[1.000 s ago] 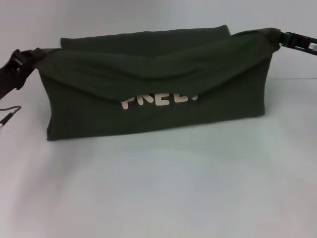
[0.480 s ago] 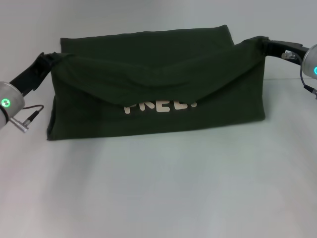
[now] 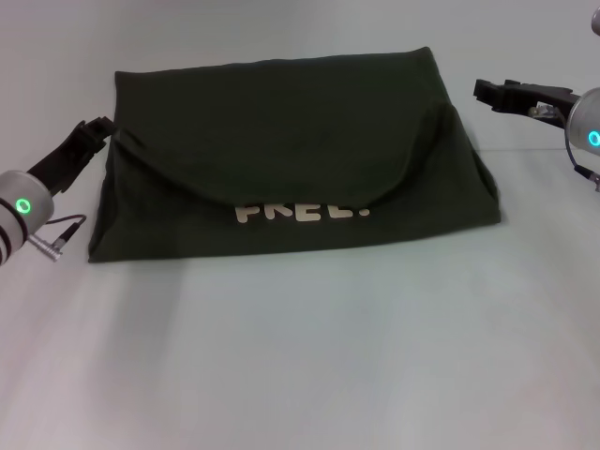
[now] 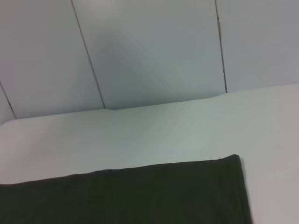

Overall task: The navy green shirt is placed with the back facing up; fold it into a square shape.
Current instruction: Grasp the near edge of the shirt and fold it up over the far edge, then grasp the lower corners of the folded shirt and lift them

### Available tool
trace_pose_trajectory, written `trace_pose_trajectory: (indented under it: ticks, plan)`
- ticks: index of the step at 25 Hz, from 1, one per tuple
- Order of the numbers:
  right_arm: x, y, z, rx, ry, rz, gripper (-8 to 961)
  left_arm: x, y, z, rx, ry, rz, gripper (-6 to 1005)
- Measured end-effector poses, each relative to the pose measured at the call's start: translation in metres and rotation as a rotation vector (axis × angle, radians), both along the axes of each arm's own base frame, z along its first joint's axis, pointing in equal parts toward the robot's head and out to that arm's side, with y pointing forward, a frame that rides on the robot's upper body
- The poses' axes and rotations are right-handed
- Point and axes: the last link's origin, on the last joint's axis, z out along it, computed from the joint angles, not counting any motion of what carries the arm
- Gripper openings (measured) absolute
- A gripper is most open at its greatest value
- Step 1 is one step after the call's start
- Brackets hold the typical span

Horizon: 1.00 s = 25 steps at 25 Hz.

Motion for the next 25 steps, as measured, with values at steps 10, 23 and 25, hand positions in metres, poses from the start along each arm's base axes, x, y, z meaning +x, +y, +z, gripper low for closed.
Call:
trace_pose_trajectory:
  ticks: [10,23,25]
  plan:
    - [0.012,-0.012,0.033,0.023,0.148,0.061,712,-0.016,-0.016,0.029,0.024,-0.010,-0.091,576]
    - [0.047,-0.058,0.038,-0.186,0.207,0.082,776,-0.032,-0.050,0.016,-0.246,0.254,-0.231,707]
    - [0.051,-0.060,0.038,-0.192,0.205,0.070,776,-0.038,-0.051,0.014,-0.281,0.273,-0.187,707]
